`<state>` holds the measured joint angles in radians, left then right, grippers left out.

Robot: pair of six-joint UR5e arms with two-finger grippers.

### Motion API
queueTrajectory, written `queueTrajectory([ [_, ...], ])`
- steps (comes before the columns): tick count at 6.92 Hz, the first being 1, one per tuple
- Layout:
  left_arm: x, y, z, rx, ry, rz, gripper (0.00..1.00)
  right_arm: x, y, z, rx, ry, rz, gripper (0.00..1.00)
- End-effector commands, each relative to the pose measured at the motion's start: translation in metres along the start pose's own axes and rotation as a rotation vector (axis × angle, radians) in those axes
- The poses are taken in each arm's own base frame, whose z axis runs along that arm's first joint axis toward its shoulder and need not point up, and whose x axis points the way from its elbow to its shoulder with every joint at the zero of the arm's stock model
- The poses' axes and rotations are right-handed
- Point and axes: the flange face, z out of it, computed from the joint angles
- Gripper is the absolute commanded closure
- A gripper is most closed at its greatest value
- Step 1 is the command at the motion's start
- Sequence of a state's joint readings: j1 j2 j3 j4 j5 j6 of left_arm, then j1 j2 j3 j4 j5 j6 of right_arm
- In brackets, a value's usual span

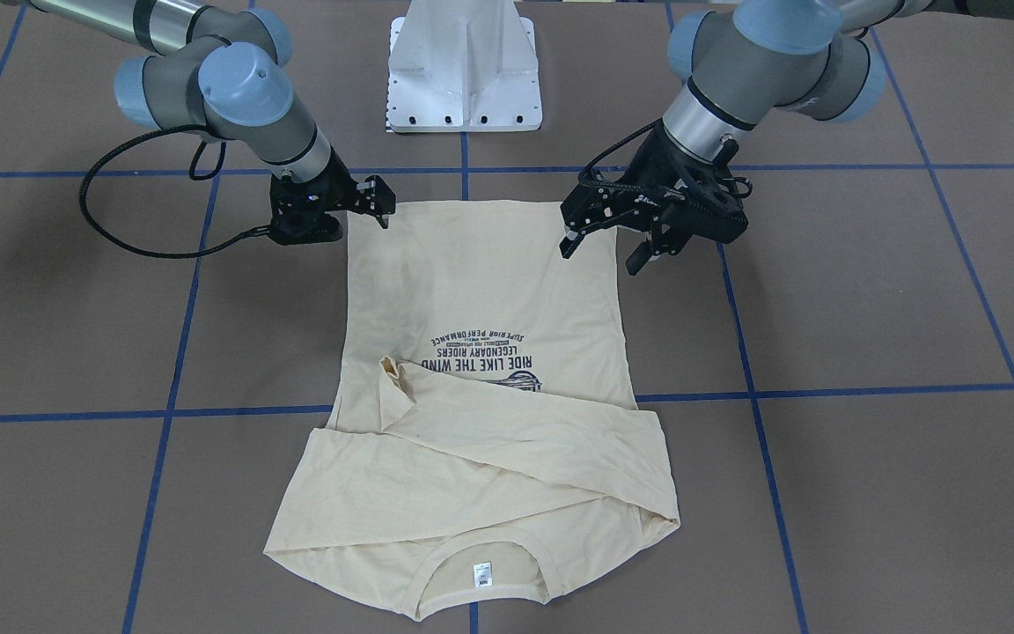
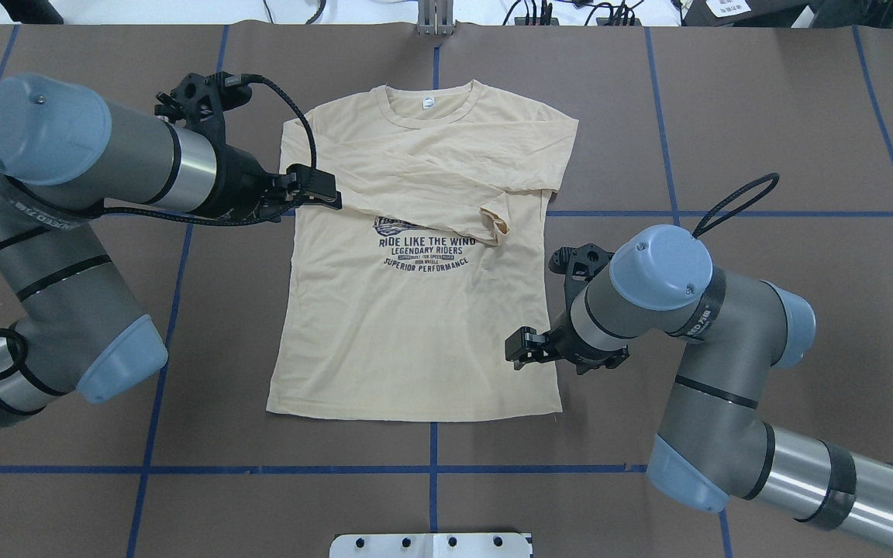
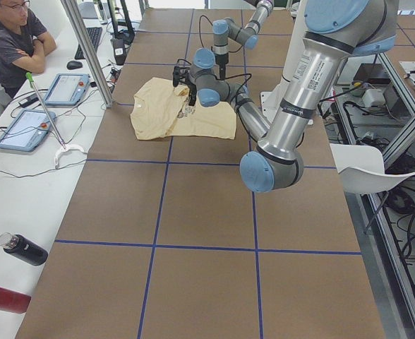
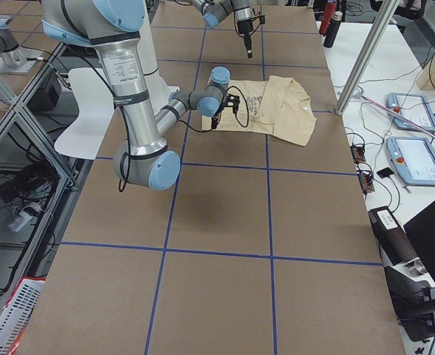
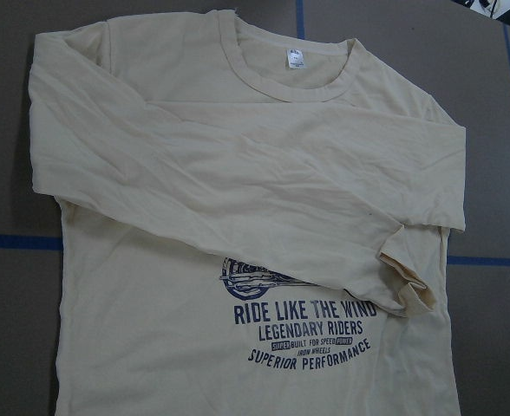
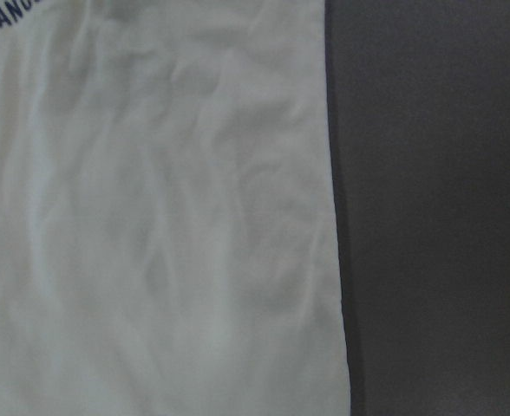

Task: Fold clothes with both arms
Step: 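Move the right gripper to its nearest hem corner while the left moves to the other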

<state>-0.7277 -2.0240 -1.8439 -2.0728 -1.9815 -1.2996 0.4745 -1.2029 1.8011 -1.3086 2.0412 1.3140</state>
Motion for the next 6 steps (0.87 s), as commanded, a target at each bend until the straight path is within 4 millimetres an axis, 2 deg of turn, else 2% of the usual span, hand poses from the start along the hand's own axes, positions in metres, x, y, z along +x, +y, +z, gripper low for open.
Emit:
queueTrajectory([
  [1,0.001,0.0,-0.001,0.0,0.003,0.002,0.0,0.004,0.007,0.016,-0.016,0.024,0.001,0.03],
  [3,0.001,0.001,0.0,0.0,0.002,0.002,0.0,0.003,0.009,0.018,-0.026,0.03,0.005,0.08],
  [4,0.001,0.001,0.0,0.0,0.002,0.002,0.0,0.001,0.011,0.02,-0.032,0.029,0.009,0.2],
  [5,0.001,0.001,0.0,0.0,0.003,0.004,0.0,0.0,0.013,0.023,-0.038,0.032,0.008,0.27],
  [6,0.001,0.001,0.0,0.0,0.002,0.003,0.0,-0.001,0.019,0.027,-0.044,0.037,0.014,0.27],
])
